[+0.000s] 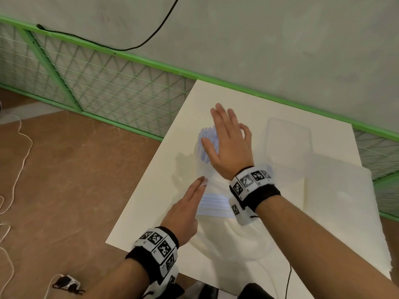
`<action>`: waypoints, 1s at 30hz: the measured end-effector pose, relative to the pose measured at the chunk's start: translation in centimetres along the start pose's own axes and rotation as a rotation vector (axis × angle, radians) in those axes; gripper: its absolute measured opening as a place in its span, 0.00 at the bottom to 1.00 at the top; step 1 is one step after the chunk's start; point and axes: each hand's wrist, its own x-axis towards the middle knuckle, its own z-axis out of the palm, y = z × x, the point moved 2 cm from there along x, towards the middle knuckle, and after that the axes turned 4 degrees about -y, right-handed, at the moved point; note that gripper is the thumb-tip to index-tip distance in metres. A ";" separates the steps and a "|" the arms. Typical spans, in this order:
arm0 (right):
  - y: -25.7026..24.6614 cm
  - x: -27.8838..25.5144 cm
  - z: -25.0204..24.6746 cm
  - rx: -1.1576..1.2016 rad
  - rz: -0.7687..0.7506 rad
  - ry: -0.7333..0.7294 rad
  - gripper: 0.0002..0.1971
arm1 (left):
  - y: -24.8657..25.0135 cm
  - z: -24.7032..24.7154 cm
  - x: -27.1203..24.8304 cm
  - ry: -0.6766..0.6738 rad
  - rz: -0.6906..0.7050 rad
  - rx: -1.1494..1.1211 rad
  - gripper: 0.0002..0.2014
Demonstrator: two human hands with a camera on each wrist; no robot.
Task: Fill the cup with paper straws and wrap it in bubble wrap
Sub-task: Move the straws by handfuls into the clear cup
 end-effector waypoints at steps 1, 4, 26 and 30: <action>0.1 0.3 -0.1 -0.007 0.020 0.017 0.34 | 0.0 0.0 0.0 0.004 -0.004 -0.002 0.51; 0.6 0.5 1.0 -0.053 0.044 -0.093 0.34 | 0.0 0.2 0.1 0.000 0.012 -0.023 0.51; -4.7 -9.1 1.1 0.075 -0.143 -0.520 0.07 | -1.6 0.4 1.1 0.012 0.001 -0.102 0.51; -2.0 -12.9 6.5 -0.111 0.016 -0.787 0.15 | -1.6 0.3 1.0 0.019 0.050 -0.099 0.53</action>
